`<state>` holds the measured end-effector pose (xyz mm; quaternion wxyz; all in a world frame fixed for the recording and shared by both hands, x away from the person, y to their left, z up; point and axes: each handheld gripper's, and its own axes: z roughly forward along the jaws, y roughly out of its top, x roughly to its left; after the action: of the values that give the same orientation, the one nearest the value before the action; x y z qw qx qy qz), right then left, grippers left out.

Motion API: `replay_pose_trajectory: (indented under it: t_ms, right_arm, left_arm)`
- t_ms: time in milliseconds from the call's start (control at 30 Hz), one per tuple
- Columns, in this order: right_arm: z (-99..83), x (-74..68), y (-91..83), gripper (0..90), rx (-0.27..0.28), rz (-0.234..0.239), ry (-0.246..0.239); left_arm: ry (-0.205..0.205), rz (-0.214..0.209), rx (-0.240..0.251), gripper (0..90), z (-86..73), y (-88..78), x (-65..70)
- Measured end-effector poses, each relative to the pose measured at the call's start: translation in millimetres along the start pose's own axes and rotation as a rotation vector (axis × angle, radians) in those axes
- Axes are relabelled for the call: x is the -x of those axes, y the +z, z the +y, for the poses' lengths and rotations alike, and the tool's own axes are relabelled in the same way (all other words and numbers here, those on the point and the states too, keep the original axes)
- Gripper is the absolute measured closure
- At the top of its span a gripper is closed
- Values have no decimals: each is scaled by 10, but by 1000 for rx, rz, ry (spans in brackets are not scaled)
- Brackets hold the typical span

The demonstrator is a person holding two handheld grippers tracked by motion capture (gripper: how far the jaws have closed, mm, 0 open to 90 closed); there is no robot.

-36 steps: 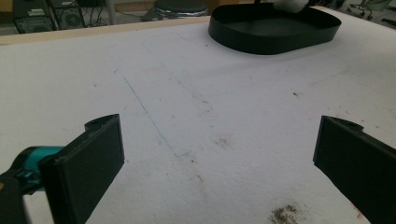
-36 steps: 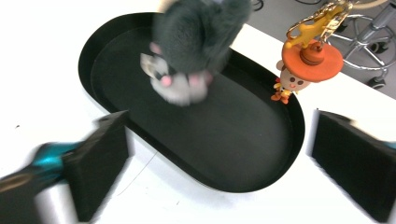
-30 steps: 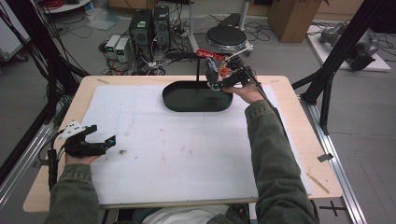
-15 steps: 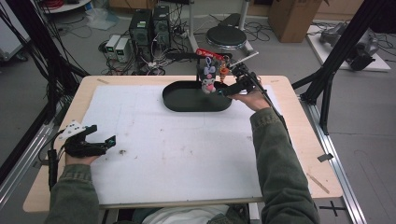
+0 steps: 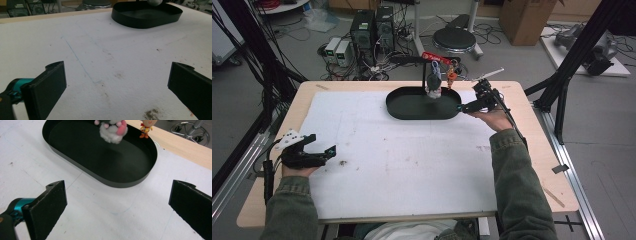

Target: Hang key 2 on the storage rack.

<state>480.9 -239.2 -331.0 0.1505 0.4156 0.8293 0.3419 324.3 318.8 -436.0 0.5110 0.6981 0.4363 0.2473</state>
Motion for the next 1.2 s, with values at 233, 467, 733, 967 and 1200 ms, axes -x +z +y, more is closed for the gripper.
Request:
replay_pose_trajectory:
  t_ms: [233, 467, 733, 967, 1200]
  right_arm:
    - [-150, -3, -93, 5, 22, -15, 16]
    - [-292, -15, -145, 5, 38, -13, 23]
    - [-476, -40, -234, 6, 89, 0, 44]
    - [-540, -84, -319, 6, 112, -19, 39]
    - [-662, -176, -403, 6, 175, 2, 31]
  left_arm:
    - [3, -2, -6, 23, -2, 0, 5]
    - [3, -4, -4, 23, -2, 3, 5]
    - [0, -8, -4, 23, -1, 1, 5]
    - [-1, -8, -9, 23, -2, -2, 7]
    - [-3, -9, -13, 23, -9, -16, 11]
